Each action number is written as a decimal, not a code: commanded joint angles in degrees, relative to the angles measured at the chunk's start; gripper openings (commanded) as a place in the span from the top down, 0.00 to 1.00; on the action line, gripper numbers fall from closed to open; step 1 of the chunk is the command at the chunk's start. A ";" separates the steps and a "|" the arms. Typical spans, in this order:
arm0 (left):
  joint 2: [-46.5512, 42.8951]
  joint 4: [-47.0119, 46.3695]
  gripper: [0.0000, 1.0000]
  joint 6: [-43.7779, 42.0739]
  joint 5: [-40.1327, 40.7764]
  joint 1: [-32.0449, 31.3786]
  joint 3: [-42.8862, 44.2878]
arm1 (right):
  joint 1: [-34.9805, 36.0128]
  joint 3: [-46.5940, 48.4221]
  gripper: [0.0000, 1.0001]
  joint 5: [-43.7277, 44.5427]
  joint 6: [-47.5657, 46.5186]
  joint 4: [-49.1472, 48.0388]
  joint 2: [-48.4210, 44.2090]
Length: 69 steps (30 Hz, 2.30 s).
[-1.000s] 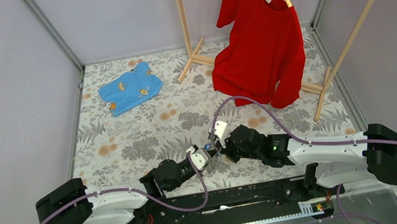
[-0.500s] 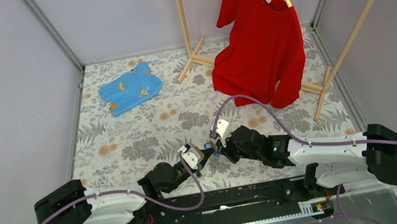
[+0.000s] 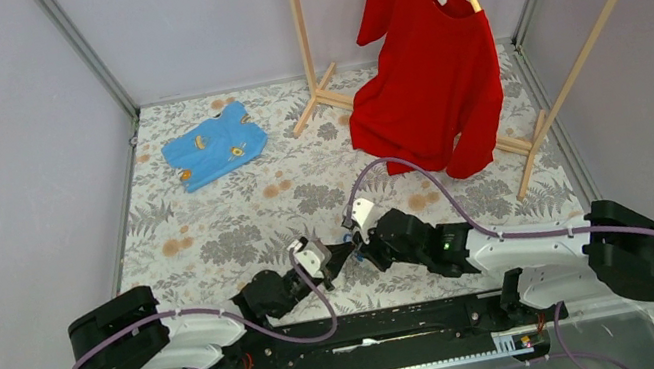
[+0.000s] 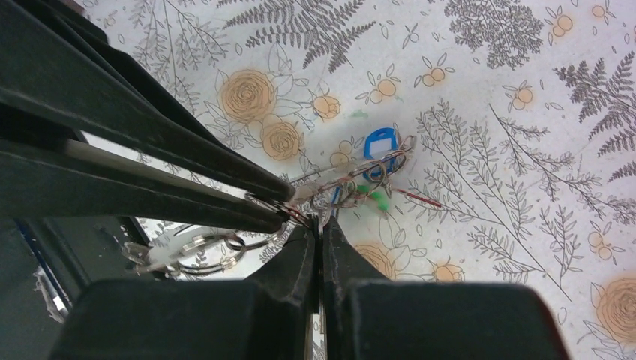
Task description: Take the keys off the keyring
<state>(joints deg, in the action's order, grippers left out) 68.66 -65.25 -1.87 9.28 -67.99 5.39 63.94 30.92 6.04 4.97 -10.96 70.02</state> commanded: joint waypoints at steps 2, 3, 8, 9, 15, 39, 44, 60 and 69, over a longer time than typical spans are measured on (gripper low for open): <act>-2.77 -6.71 0.85 1.01 0.45 -0.04 0.22 | 0.48 1.74 1.00 4.41 -2.32 1.95 -2.73; -3.20 -6.24 0.84 0.88 0.66 -0.06 0.06 | 0.48 1.83 1.00 4.57 -2.63 1.98 -2.93; -5.62 -2.12 0.83 -0.18 0.79 -0.06 0.27 | 0.48 2.26 1.00 5.42 -3.44 2.43 -3.73; -6.17 -0.86 0.83 -0.54 0.60 -0.04 0.43 | 0.48 2.26 1.00 5.73 -3.66 2.36 -4.09; -8.83 7.89 0.83 -2.92 -1.24 -0.04 2.37 | 0.48 1.57 1.00 6.35 -6.79 1.40 -5.93; -7.74 28.34 0.68 -14.12 -11.91 2.97 11.71 | 5.15 -2.89 1.00 10.10 -12.52 -1.86 -8.87; -6.95 27.86 0.66 -12.31 -16.77 3.94 12.14 | 5.96 -3.32 1.00 11.40 -12.55 -1.96 -9.11; -3.24 26.60 0.80 -10.76 -17.50 4.27 12.23 | 6.94 -4.03 1.00 12.71 -12.01 -1.91 -10.33; -2.60 24.07 0.98 -8.13 -17.53 4.27 11.17 | 7.25 -4.29 1.00 13.20 -11.32 -1.88 -10.69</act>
<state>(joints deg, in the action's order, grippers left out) 65.28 -37.67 -11.97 -6.92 -63.90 15.42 70.46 26.04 17.37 -6.83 -9.50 60.84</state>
